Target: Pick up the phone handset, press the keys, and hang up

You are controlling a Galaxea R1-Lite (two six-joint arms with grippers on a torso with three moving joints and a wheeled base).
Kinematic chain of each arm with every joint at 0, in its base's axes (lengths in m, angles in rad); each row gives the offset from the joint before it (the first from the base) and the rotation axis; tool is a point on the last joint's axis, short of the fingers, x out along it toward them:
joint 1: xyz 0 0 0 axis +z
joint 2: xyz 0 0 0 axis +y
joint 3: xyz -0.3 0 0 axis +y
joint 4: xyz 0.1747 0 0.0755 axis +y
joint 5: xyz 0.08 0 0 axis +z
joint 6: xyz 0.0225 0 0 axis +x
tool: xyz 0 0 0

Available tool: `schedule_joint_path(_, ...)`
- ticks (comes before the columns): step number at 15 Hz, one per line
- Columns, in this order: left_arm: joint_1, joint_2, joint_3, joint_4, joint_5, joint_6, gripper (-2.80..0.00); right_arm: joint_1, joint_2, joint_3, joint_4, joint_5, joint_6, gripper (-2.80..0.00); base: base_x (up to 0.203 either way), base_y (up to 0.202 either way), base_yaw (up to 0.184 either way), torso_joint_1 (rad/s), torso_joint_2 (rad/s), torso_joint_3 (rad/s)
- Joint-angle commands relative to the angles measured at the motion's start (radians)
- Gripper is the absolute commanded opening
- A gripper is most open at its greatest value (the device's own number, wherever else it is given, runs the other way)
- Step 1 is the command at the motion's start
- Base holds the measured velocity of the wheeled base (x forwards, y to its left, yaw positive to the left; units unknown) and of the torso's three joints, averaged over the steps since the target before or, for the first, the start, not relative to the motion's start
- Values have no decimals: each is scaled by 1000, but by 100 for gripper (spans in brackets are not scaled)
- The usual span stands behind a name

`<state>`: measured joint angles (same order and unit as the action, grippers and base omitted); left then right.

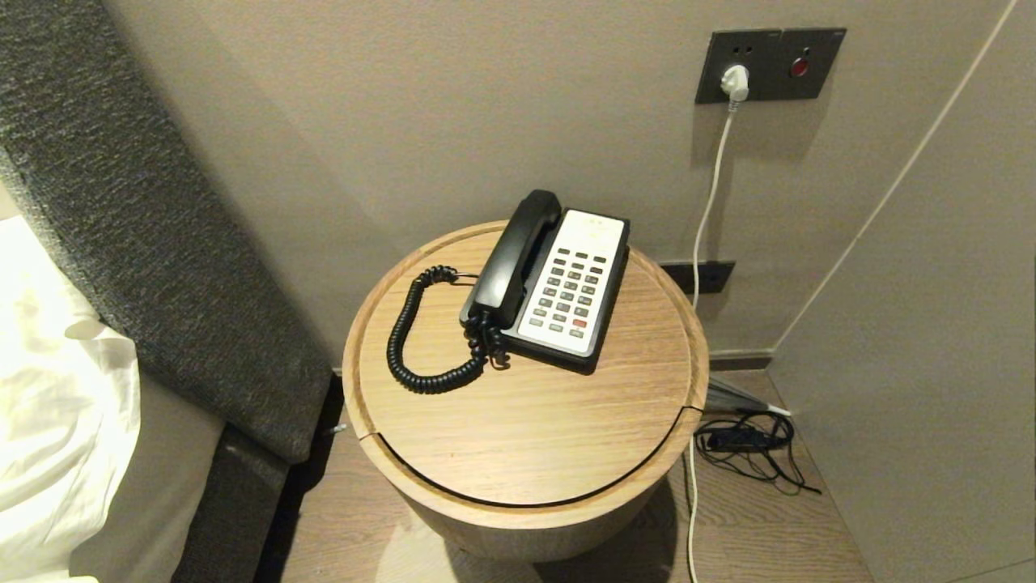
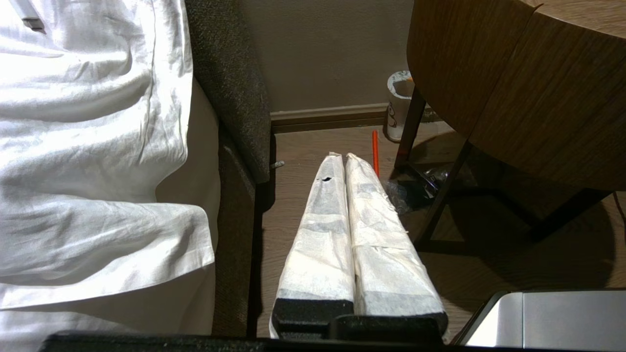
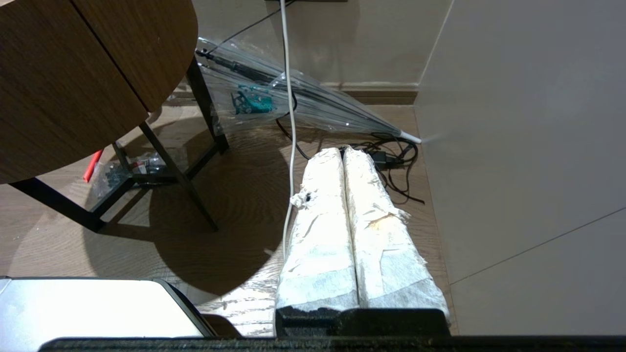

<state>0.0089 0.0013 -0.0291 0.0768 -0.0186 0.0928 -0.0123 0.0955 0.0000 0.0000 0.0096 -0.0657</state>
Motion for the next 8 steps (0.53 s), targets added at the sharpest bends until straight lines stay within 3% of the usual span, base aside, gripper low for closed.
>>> schedule_joint_path(1, 0, 0, 0, 0, 0, 1, -280, 0, 3, 0, 0, 0, 1, -280, 0, 0, 0, 0, 0, 0)
schedule_joint_path(8, 0, 0, 0, 0, 0, 1, -280, 0, 3, -1, 0, -2, 0, -280, 0, 0, 0, 0, 0, 0)
